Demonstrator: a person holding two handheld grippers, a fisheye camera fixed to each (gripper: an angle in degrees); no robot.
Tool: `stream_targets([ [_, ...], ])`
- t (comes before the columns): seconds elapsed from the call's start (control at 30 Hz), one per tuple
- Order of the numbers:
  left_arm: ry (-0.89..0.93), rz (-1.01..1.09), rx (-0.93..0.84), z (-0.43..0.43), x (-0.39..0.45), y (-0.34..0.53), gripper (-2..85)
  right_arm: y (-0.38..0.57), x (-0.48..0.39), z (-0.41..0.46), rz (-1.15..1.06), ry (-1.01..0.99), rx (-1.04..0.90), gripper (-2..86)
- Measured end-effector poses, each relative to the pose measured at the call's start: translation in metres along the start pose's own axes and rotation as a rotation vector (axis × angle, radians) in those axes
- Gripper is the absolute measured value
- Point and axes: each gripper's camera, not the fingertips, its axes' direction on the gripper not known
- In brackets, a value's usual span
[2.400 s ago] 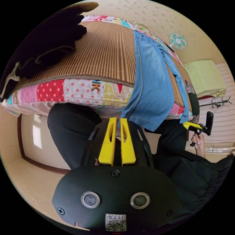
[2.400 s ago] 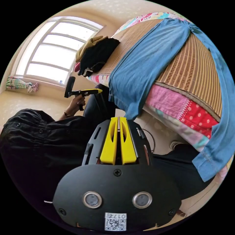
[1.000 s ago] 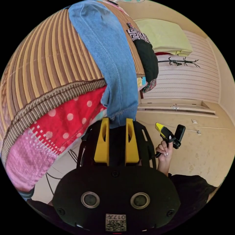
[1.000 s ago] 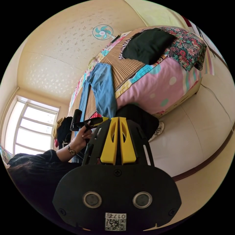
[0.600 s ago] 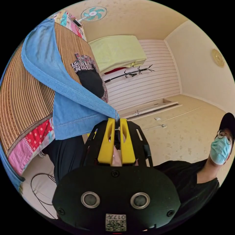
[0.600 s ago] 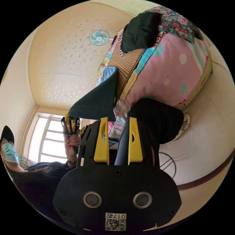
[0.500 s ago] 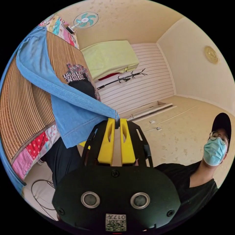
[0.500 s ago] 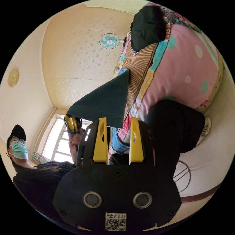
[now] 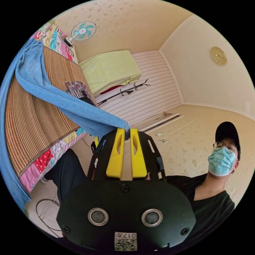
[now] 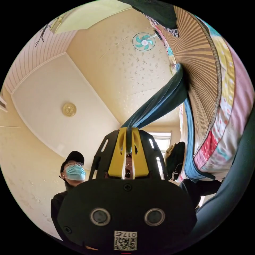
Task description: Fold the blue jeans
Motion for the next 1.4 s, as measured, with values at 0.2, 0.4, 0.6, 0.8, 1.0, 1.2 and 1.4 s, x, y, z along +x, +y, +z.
stream_targets([
  [0.2, -0.382, -0.100, -0.279, 0.018, -0.050, 0.110, 4.0, 0.029, -0.048, -0.051, -0.107, 0.652, -0.116, 3.4],
  [0.4, -0.276, -0.358, -0.305, 0.007, -0.125, 0.155, 6.5, 0.049, 0.002, -0.058, -0.021, 1.065, -0.207, 3.2],
  [0.6, -0.335, -0.106, -0.220, 0.017, -0.058, 0.055, 12.4, 0.082, -0.021, 0.073, -0.364, 1.057, -0.442, 3.2],
  [0.8, -0.336, -0.156, -0.324, 0.044, -0.073, 0.011, 13.0, 0.104, 0.053, 0.174, -0.296, 0.829, -0.803, 3.4],
  [1.0, -0.345, -0.240, -0.200, 0.007, -0.096, 0.033, -0.4, 0.042, 0.121, 0.200, -0.140, 0.879, -1.035, 4.3],
  [1.2, -0.331, -0.216, -0.128, -0.015, -0.082, 0.037, -0.7, -0.126, 0.192, 0.305, -0.256, 1.244, -0.815, 12.9],
  [1.4, -0.304, -0.157, -0.111, -0.024, -0.056, 0.026, -0.7, -0.233, 0.341, 0.440, -0.319, 1.462, -0.669, 13.2],
])
